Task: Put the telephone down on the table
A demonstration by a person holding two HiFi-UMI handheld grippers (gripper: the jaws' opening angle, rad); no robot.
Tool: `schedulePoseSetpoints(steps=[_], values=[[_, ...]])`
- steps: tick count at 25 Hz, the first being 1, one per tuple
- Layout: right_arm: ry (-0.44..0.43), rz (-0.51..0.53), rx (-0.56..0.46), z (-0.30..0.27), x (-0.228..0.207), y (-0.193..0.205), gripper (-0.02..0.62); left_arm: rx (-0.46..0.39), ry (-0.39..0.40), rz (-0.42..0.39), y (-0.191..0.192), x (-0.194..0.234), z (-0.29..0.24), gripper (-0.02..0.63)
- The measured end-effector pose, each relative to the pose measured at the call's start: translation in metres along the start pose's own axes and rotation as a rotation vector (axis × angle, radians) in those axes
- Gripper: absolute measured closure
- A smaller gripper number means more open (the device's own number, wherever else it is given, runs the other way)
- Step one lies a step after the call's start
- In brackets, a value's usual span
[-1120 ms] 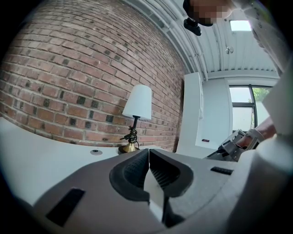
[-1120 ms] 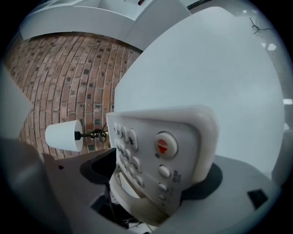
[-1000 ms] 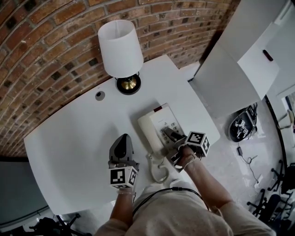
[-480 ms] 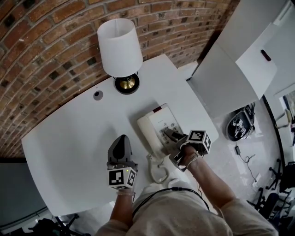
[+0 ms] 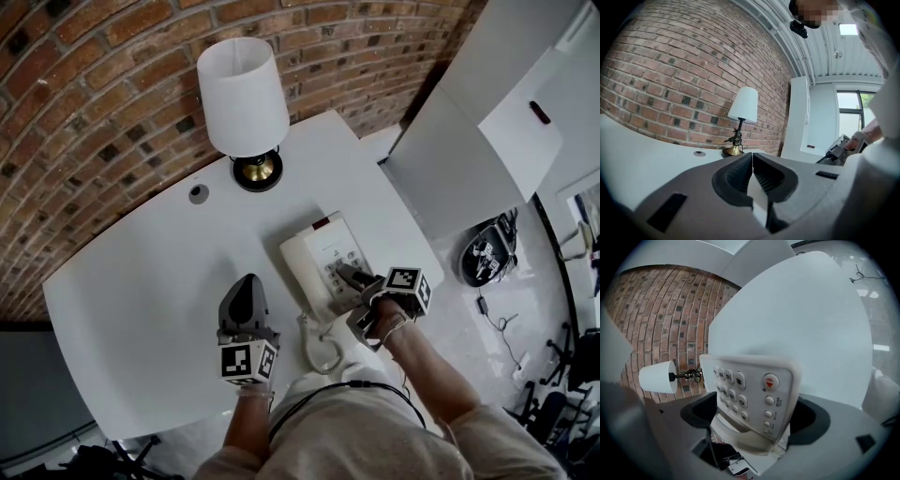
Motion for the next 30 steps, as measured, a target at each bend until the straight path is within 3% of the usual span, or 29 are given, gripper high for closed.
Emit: schedulePoseSetpoints(steps=[30], values=[[-0.030,-0.008,0.065,0.013,-0.013,-0.001,0.127,0.009,-0.007,-0.008,0.004,-0.018,0.006,0.598]])
Point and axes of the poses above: the fingertips, and each gripper's own axes: z backward along the fingers, x to its left, y out of its underside, the point moved 10 cm from there along z, backward along the fingers
